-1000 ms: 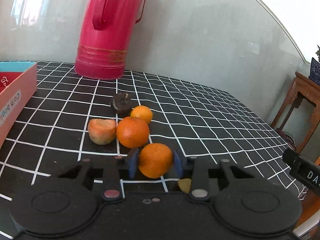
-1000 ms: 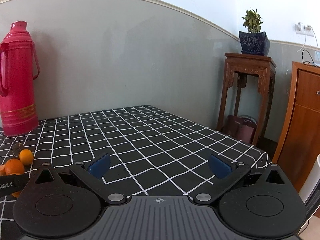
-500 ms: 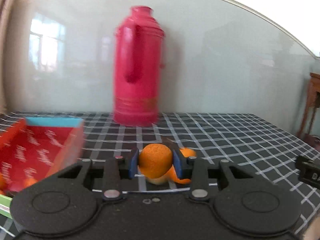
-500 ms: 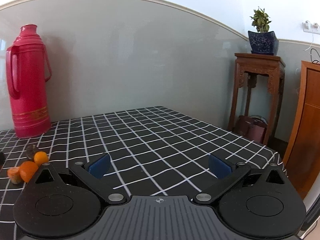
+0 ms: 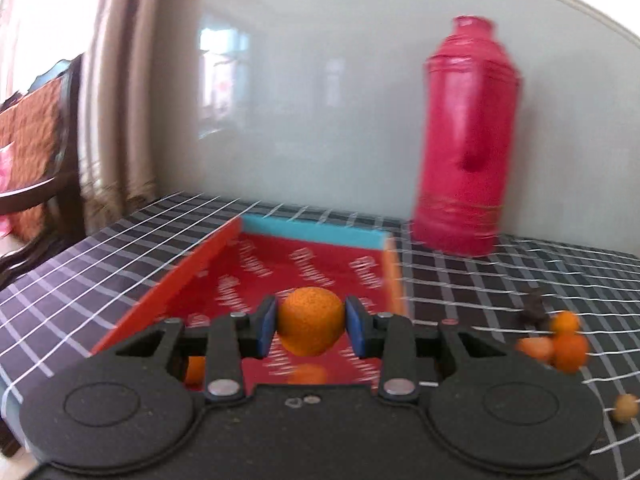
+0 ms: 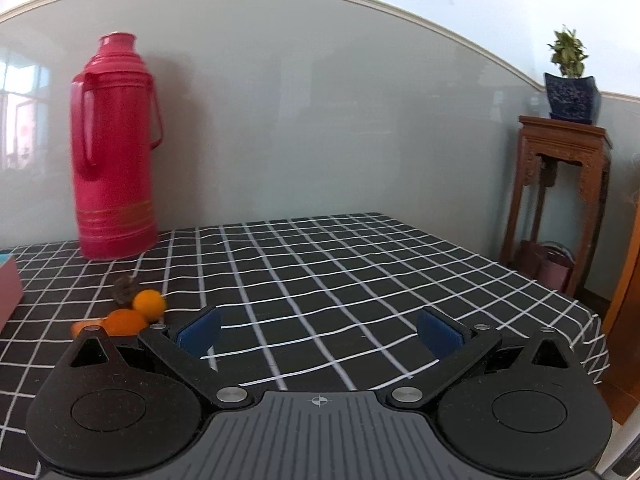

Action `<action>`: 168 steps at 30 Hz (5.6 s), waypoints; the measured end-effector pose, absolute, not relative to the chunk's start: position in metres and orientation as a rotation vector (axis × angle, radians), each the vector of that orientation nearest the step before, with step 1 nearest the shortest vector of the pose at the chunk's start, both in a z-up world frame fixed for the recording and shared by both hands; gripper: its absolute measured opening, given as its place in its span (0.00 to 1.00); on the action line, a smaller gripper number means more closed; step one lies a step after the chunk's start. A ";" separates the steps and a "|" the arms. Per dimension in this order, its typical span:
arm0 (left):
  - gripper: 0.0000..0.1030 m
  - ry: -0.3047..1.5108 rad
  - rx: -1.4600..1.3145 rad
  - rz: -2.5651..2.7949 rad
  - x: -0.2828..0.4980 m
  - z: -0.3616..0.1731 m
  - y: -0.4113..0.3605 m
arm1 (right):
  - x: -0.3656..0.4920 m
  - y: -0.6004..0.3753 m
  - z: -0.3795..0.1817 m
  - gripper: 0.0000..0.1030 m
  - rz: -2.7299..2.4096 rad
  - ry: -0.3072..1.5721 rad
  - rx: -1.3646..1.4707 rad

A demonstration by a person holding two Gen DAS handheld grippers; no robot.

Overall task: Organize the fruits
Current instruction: 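Carry the orange into the box and open the left gripper, then reach the right gripper to the small yellowish fruit and close on it, then carry the yellowish fruit into the box and open the right gripper, then reach the left gripper to an orange carrot piece and grasp it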

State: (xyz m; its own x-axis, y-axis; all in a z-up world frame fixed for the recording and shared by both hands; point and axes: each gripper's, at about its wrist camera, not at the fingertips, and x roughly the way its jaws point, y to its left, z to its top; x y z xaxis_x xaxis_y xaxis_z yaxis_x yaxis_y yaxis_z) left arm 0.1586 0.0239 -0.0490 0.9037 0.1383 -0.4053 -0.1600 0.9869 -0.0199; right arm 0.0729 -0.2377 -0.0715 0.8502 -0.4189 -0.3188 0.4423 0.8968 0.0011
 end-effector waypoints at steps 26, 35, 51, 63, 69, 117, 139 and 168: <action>0.82 0.348 -0.024 0.280 0.131 -0.038 0.073 | 0.099 -0.204 -0.089 1.00 -0.200 0.444 0.191; 0.82 0.346 -0.061 0.336 0.121 -0.035 0.107 | 0.118 -0.200 -0.100 0.60 -0.186 0.525 0.207; 0.85 0.348 -0.129 0.380 0.111 -0.031 0.139 | 0.121 -0.181 -0.102 0.27 -0.168 0.504 0.141; 0.86 0.380 -0.194 0.419 0.105 -0.036 0.164 | 0.113 -0.136 -0.080 0.27 0.127 0.380 0.204; 0.86 0.407 -0.207 0.437 0.101 -0.040 0.177 | 0.106 -0.092 -0.066 0.27 0.318 0.312 0.153; 0.86 0.407 -0.179 0.364 0.102 -0.035 0.154 | 0.112 -0.088 -0.063 1.00 0.015 0.304 0.092; 0.84 0.378 0.019 -0.047 0.137 -0.035 -0.014 | 0.081 -0.216 -0.065 1.00 -0.312 0.317 0.146; 0.43 0.542 0.106 -0.283 0.207 -0.086 -0.112 | 0.054 -0.288 -0.064 1.00 -0.429 0.291 0.253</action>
